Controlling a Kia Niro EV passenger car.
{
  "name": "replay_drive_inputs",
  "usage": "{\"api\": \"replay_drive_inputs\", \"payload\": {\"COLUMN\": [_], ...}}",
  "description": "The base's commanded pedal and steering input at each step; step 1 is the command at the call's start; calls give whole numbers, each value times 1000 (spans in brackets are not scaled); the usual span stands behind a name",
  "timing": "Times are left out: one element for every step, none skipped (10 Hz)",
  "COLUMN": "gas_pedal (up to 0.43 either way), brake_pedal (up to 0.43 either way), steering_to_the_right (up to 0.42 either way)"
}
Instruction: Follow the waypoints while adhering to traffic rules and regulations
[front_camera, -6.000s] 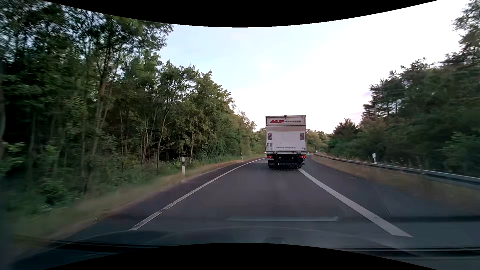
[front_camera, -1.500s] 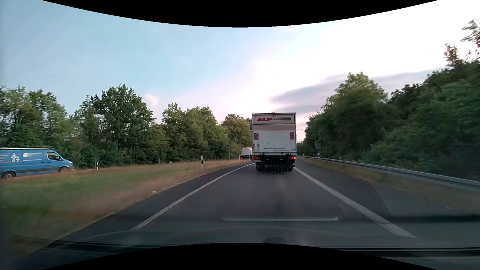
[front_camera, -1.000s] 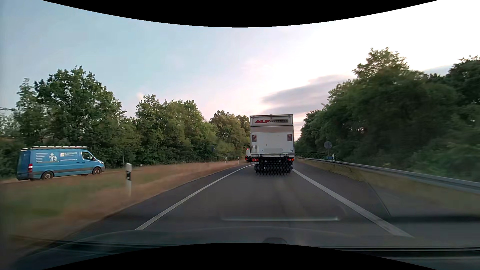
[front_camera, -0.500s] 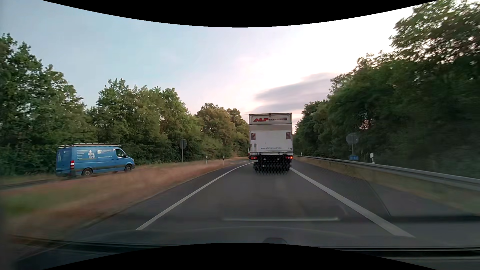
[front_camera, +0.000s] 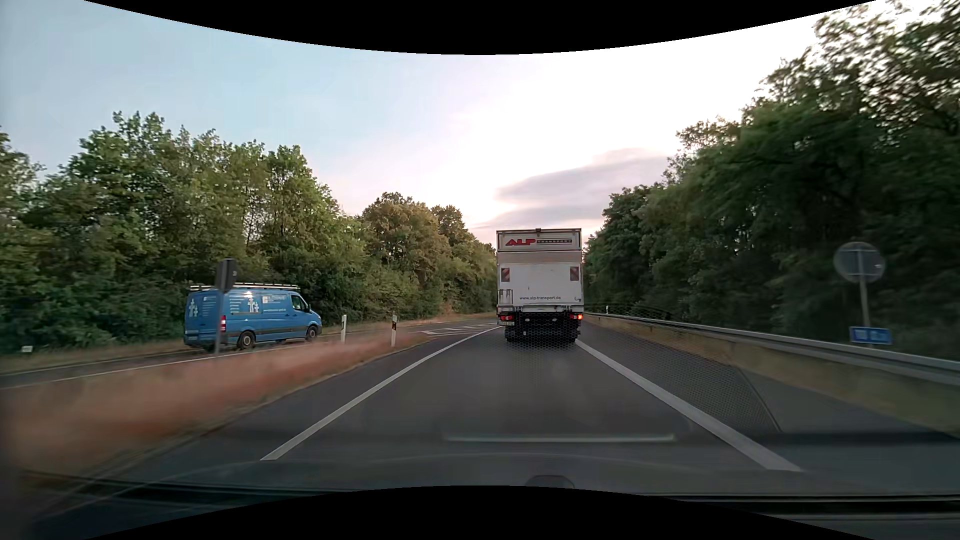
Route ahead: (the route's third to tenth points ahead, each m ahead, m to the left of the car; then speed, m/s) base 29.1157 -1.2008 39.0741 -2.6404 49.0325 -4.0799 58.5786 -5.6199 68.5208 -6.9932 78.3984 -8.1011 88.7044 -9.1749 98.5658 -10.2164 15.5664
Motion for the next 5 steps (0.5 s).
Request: {"api": "replay_drive_inputs", "payload": {"gas_pedal": [79,79,79,79,79], "brake_pedal": [0,0,0,0,0], "steering_to_the_right": [19,19,18,18,17]}}
